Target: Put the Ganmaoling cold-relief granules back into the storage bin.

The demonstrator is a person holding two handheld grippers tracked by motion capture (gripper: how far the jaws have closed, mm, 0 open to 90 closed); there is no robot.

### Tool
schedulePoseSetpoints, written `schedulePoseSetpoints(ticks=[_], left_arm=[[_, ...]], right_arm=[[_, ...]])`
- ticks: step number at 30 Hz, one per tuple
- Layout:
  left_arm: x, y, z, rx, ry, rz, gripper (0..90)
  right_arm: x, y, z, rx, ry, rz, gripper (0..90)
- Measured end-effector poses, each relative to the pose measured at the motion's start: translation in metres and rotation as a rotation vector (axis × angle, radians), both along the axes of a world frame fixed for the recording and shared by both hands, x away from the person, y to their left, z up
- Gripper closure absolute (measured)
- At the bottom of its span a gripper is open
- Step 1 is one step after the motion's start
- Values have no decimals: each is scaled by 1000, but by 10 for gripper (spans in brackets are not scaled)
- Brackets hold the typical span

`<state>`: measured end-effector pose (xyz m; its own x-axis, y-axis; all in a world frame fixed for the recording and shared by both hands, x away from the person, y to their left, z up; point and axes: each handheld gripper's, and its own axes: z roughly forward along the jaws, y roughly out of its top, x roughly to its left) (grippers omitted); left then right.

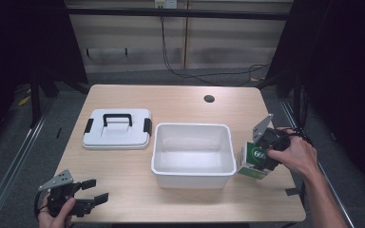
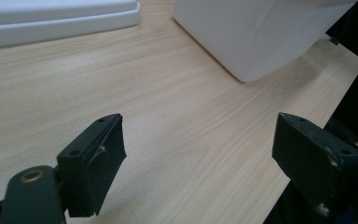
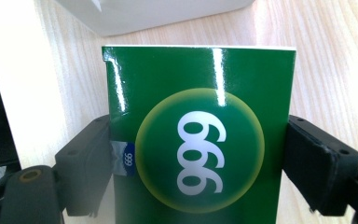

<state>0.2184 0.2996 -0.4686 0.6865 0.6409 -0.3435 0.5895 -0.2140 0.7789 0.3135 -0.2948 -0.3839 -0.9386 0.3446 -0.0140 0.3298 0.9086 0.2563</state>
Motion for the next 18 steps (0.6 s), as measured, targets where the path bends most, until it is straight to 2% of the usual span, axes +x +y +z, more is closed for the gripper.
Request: schedulePoseSetpoints(ticks=[5,13,15,18], left_arm=[[0,0,0,0,0,-1,170],[0,0,0,2,0,-1,170],[0,0,0,2,-1,-1,170],[0,0,0,0,0,-1,170]], right_arm=[[-2,-6,3,40,-2,-8,160],[-3,-13,16,93,-7,-16,160],[-3,-15,20,121,-22,0,161],[-5,-19,26,149,-30,-5,161]])
